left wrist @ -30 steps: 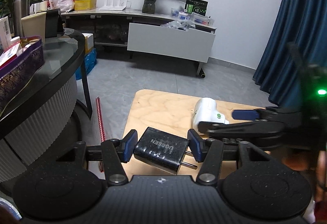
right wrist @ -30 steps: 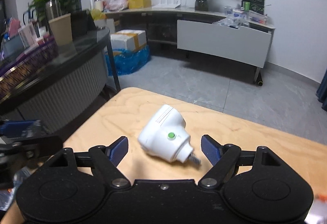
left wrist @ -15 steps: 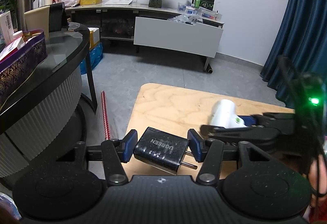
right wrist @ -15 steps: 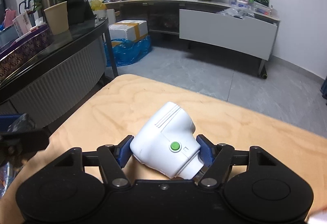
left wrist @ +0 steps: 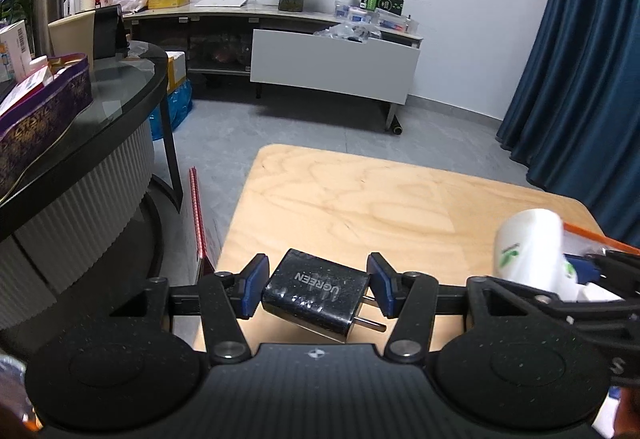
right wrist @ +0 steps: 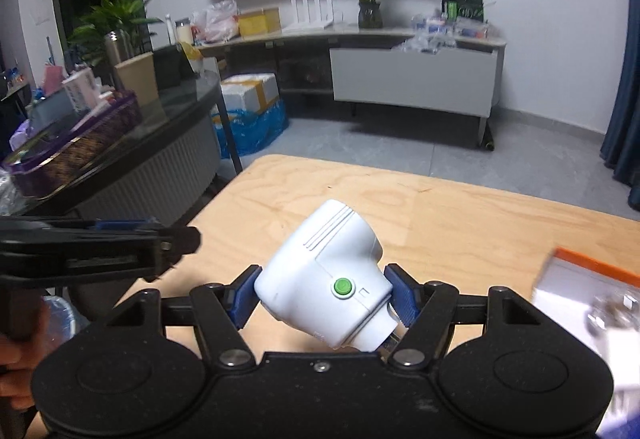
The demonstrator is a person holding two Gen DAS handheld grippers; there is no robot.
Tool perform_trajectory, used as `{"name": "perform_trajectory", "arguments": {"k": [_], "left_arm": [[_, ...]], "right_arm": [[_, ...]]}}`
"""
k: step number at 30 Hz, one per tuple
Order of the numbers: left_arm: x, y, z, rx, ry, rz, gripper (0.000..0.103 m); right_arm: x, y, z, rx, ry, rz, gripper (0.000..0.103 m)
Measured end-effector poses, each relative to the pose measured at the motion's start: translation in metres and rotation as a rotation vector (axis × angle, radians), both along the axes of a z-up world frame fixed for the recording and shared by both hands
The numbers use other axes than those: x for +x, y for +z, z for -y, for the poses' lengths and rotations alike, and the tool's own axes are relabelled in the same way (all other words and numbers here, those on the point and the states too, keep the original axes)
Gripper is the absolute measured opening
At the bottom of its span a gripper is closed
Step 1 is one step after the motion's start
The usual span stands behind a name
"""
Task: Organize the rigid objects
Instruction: 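Carry the black charger and white heater toward the orange-rimmed box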
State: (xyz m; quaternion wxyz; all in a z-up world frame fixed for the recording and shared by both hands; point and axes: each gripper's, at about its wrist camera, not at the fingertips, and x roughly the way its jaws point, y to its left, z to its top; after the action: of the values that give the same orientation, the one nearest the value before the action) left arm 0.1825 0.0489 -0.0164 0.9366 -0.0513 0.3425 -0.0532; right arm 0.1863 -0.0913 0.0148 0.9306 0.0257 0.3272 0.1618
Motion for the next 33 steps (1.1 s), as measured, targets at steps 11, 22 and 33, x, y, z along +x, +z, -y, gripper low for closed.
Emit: {"name": "perform_trajectory", "arguments": {"k": [11, 22, 33], "left_arm": [[-0.070, 0.017, 0.014, -0.005, 0.012, 0.013, 0.054], [-0.111, 0.029, 0.028, -0.019, 0.010, 0.041, 0.054], [-0.128, 0.027, 0.049, -0.036, -0.053, 0.040, 0.054]], "right_arm": [[-0.096, 0.019, 0.016, 0.002, -0.049, 0.025, 0.080], [-0.152, 0.029, 0.043, 0.038, -0.086, 0.051, 0.080], [-0.182, 0.034, 0.065, 0.053, -0.128, 0.075, 0.080]]}}
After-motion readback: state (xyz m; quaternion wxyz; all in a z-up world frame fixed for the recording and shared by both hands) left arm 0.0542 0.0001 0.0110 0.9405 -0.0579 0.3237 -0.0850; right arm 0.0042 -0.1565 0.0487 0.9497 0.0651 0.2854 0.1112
